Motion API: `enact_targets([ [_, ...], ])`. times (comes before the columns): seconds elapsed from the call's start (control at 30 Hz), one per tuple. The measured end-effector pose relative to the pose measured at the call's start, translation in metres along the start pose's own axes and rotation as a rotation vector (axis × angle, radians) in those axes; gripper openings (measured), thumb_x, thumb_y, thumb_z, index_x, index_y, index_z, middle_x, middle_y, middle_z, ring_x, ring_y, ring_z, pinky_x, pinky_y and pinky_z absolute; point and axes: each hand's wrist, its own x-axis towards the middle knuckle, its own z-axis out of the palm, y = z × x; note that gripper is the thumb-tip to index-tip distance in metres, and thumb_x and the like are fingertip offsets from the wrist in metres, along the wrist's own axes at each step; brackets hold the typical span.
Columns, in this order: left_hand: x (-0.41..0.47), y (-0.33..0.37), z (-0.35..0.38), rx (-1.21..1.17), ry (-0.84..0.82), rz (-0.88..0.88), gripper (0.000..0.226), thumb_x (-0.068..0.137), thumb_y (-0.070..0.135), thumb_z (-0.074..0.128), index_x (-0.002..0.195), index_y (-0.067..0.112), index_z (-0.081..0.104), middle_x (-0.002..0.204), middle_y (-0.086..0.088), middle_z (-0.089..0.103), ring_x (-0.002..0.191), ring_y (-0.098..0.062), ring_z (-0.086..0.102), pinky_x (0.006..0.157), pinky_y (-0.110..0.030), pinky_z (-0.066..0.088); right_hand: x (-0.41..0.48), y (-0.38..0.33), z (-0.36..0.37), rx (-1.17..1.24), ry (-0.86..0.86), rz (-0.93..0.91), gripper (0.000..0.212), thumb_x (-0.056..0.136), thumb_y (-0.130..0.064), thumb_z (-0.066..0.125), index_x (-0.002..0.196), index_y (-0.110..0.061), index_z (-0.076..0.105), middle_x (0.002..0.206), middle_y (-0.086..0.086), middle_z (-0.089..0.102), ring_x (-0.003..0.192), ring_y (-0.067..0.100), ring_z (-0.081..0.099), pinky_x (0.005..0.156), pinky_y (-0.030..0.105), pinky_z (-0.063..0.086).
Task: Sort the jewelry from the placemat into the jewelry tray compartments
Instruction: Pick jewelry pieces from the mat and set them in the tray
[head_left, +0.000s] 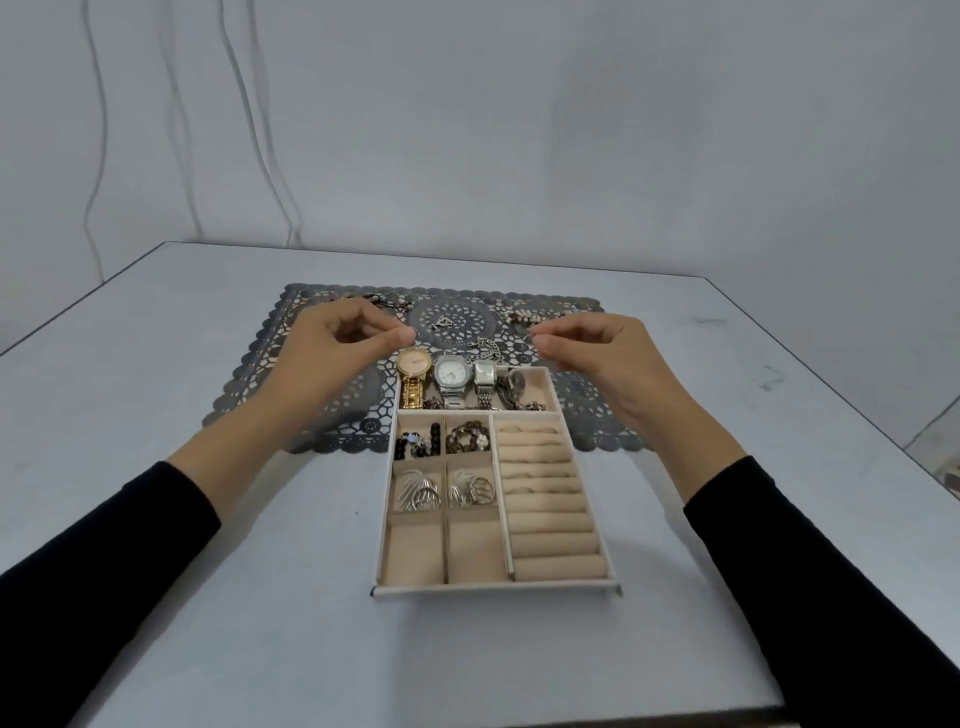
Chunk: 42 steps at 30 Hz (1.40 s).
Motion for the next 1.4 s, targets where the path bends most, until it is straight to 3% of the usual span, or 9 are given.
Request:
enact_targets([
  [0.13,-0.019,0.015,0.012,-0.016,-0.043,0.006,0.009,0.076,0.020,0.079,0.082,0.017,0.073,0.083,-0.016,0.072,0.074,-0.016,0.065,0.071,-0.020,0.053,-0.028,-0.003,-0.003,-0.030,0.010,-0.003,0.015,0.079,-0.008,0.076,0.094,-0.007,0.075,0.079,0.002,0.071,0.069,0.004,0.061,0.068,0.015,0.050],
  [0.3,-0.038,0.030,0.029,-0.056,-0.117,-0.027,0.013,0.077,0.013,0.078,0.085,0.006,0.072,0.065,0.006,0.069,0.049,0.004,0.057,0.046,-0.007,0.043,-0.052,0.000,-0.009,-0.065,-0.027,0.016,0.010,0.079,-0.015,0.077,0.088,-0.016,0.077,0.074,0.010,0.067,0.063,0.015,0.056,0.056,0.025,0.045],
  [0.4,-0.049,0.033,0.035,-0.069,-0.177,-0.006,0.017,0.071,0.025,0.079,0.081,0.012,0.073,0.067,0.004,0.070,0.058,-0.004,0.063,0.059,-0.015,0.053,-0.062,0.001,-0.011,-0.062,-0.068,0.009,0.009,0.080,-0.010,0.076,0.087,-0.015,0.076,0.068,0.005,0.067,0.057,0.017,0.053,0.049,0.025,0.040],
  [0.53,-0.057,0.035,0.042,-0.078,-0.214,0.011,0.015,0.069,0.026,0.079,0.079,0.016,0.073,0.072,0.003,0.072,0.071,-0.011,0.067,0.069,-0.020,0.055,-0.077,0.001,-0.016,-0.087,-0.149,-0.048,0.012,0.078,-0.005,0.075,0.089,-0.009,0.076,0.079,0.008,0.072,0.074,0.016,0.065,0.070,0.025,0.054],
  [0.67,-0.064,0.040,0.048,-0.066,-0.219,0.016,0.024,0.068,0.027,0.080,0.082,0.008,0.074,0.075,-0.005,0.072,0.070,-0.011,0.065,0.068,-0.020,0.054,-0.087,0.002,-0.019,-0.224,-0.234,-0.101,0.010,0.077,-0.009,0.078,0.087,-0.010,0.076,0.077,0.001,0.072,0.072,0.007,0.062,0.069,0.017,0.046],
  [0.83,-0.071,0.042,0.052,-0.073,-0.223,0.020,0.019,0.068,0.025,0.080,0.080,0.011,0.074,0.077,-0.009,0.072,0.071,-0.015,0.064,0.067,-0.022,0.054,-0.090,0.006,-0.020,-0.326,-0.295,-0.178,0.010,0.076,-0.009,0.080,0.085,-0.013,0.077,0.079,0.001,0.071,0.074,0.021,0.060,0.072,0.040,0.047],
  [0.93,-0.072,0.041,0.054,-0.072,-0.219,0.006,0.018,0.068,0.026,0.081,0.079,0.013,0.074,0.077,-0.007,0.072,0.070,-0.015,0.064,0.067,-0.023,0.054,-0.090,0.008,-0.020,-0.381,-0.312,-0.212,0.011,0.076,-0.007,0.079,0.084,-0.013,0.076,0.081,0.001,0.071,0.075,0.022,0.061,0.072,0.044,0.050],
  [1.13,-0.073,0.041,0.056,-0.110,-0.234,-0.023,0.017,0.071,0.017,0.080,0.081,0.006,0.073,0.072,-0.006,0.072,0.065,-0.009,0.068,0.063,-0.015,0.053,-0.091,0.009,-0.019,-0.415,-0.357,-0.236,0.010,0.077,-0.007,0.079,0.085,-0.012,0.077,0.078,-0.006,0.070,0.074,0.015,0.061,0.069,0.029,0.050],
  [1.4,-0.075,0.042,0.056,-0.132,-0.247,-0.023,0.015,0.074,0.008,0.079,0.083,-0.002,0.071,0.073,-0.012,0.072,0.065,-0.010,0.068,0.064,-0.014,0.053,-0.093,0.005,-0.026,-0.426,-0.450,-0.238,0.010,0.080,-0.005,0.075,0.088,-0.012,0.077,0.081,-0.002,0.069,0.077,0.017,0.062,0.073,0.028,0.051],
])
